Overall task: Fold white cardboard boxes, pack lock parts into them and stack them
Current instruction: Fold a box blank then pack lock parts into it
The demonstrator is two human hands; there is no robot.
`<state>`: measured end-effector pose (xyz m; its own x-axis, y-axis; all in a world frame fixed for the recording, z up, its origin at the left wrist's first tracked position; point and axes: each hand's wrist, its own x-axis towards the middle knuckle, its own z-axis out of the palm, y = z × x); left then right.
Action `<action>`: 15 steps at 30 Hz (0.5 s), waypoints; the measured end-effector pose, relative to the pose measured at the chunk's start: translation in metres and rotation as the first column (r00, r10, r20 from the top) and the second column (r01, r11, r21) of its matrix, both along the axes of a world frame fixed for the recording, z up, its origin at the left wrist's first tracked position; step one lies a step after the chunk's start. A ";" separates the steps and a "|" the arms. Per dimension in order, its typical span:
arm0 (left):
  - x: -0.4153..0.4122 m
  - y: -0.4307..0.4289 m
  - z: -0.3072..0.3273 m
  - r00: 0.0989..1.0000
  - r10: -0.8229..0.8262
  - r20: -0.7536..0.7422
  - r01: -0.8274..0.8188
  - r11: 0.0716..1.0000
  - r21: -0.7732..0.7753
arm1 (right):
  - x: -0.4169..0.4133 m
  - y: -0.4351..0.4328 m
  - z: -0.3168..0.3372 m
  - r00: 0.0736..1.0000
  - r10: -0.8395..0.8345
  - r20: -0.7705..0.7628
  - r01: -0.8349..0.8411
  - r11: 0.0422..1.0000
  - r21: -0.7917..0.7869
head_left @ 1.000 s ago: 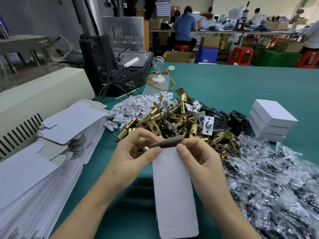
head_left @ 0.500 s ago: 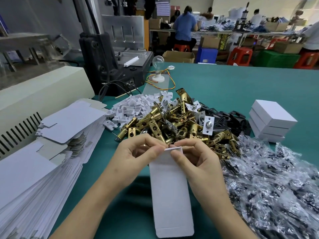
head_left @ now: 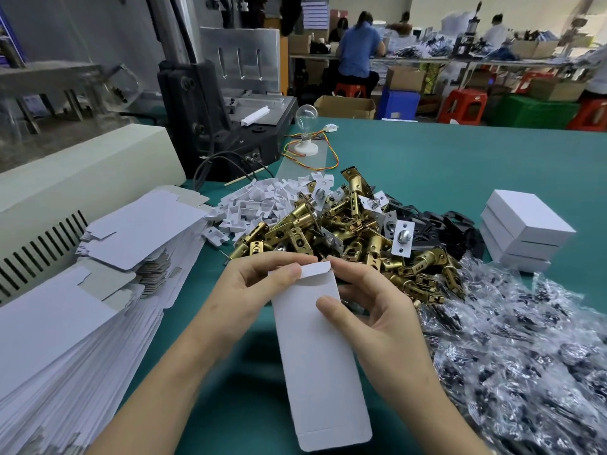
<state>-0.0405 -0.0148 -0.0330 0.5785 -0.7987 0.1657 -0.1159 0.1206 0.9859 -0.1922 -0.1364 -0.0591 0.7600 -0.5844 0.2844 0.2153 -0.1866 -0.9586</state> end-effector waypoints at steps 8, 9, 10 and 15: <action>0.003 0.001 -0.001 1.000 0.011 -0.018 -0.010 0.999 0.051 | -0.001 0.000 0.000 1.000 -0.024 -0.002 0.024 0.995 -0.097; 0.002 0.000 -0.001 1.000 0.014 -0.017 -0.013 0.999 0.052 | -0.001 0.000 0.001 1.000 -0.023 -0.002 0.023 0.995 -0.095; 0.002 0.000 -0.001 1.000 0.016 -0.020 -0.015 0.998 0.053 | -0.001 0.000 0.001 1.000 -0.026 -0.001 0.026 0.995 -0.096; 0.000 0.000 0.000 0.998 -0.005 -0.063 0.008 0.999 0.053 | -0.002 0.002 0.003 0.999 -0.033 0.000 0.033 0.997 -0.070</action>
<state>-0.0401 -0.0147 -0.0329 0.5812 -0.8092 0.0861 -0.0525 0.0683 0.9963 -0.1938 -0.1346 -0.0565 0.7411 -0.5875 0.3249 0.2070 -0.2604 -0.9430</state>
